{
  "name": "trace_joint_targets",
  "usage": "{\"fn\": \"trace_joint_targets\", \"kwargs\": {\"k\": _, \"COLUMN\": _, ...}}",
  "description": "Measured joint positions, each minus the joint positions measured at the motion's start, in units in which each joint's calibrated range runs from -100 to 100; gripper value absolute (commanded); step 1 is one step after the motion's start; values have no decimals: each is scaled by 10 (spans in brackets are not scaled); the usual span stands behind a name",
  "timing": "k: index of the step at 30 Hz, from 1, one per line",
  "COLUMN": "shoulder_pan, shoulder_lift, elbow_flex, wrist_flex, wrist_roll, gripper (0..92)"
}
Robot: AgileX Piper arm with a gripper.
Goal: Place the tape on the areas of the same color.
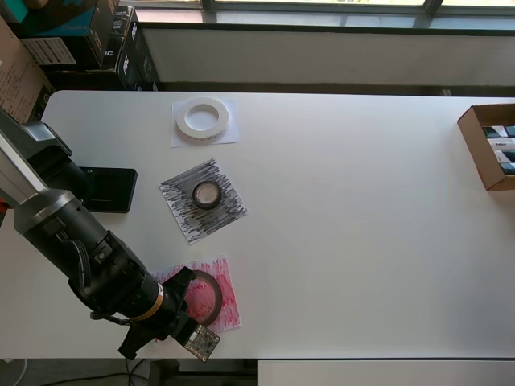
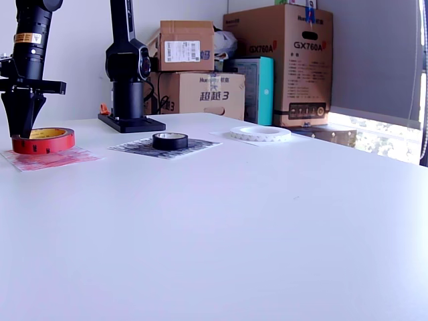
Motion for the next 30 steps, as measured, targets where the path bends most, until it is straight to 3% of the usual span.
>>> {"fn": "trace_joint_targets", "kwargs": {"k": 11, "shoulder_pan": 0, "shoulder_lift": 0, "elbow_flex": 0, "wrist_flex": 0, "wrist_roll": 0, "gripper": 16}}
{"fn": "trace_joint_targets", "kwargs": {"k": 21, "shoulder_pan": 0, "shoulder_lift": 0, "elbow_flex": 0, "wrist_flex": 0, "wrist_roll": 0, "gripper": 284}}
{"fn": "trace_joint_targets", "kwargs": {"k": 30, "shoulder_pan": 0, "shoulder_lift": 0, "elbow_flex": 0, "wrist_flex": 0, "wrist_roll": 0, "gripper": 410}}
